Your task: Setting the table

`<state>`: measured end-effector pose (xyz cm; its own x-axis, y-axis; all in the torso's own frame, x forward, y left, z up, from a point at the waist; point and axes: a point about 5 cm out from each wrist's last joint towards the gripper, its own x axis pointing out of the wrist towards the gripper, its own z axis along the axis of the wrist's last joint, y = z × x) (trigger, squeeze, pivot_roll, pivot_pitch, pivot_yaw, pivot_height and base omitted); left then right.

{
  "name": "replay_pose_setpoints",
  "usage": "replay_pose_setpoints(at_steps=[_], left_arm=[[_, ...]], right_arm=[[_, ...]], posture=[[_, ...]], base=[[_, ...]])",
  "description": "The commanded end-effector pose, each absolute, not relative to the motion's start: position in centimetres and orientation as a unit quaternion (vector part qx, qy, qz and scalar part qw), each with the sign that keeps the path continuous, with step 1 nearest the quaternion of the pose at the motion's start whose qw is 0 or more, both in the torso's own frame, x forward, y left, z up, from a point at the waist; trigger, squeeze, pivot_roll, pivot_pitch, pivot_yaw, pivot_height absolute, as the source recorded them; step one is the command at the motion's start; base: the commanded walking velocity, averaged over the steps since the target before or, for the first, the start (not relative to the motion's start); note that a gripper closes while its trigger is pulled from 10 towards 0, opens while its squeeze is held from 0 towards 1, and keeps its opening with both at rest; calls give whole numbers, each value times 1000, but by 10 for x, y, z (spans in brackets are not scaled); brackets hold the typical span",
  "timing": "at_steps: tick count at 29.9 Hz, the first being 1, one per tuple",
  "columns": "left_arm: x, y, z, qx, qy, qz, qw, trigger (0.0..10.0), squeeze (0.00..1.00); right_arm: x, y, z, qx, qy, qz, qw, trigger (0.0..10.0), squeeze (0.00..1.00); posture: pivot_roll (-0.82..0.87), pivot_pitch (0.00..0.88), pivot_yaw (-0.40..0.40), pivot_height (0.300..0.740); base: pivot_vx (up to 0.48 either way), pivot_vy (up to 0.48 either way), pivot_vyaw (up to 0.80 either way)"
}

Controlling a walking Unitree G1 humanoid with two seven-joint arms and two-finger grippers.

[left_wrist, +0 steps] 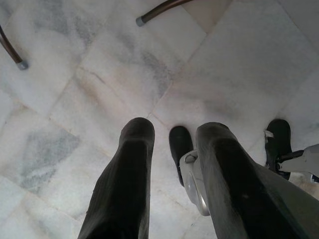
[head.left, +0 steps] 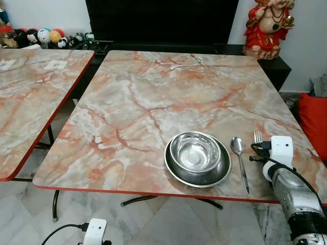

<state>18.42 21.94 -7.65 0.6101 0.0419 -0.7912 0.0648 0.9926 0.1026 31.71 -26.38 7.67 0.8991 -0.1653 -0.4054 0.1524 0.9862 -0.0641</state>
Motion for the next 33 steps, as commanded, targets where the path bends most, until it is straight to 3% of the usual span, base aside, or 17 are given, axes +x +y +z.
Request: replay_pose_setpoints(at_steps=[1,33], left_arm=[[181,223,-78,60,448,-1,892,10000,0],[182,225,-77,63,449,1,891,10000,0]], right_arm=[[321,-261,79,-16,202,-81,976,10000,0],[325,-243,66,7,200,-74,977,10000,0]], posture=[[65,13,-33,740],[77,26,-29,740]], base=[[0,0,0],[0,0,0]])
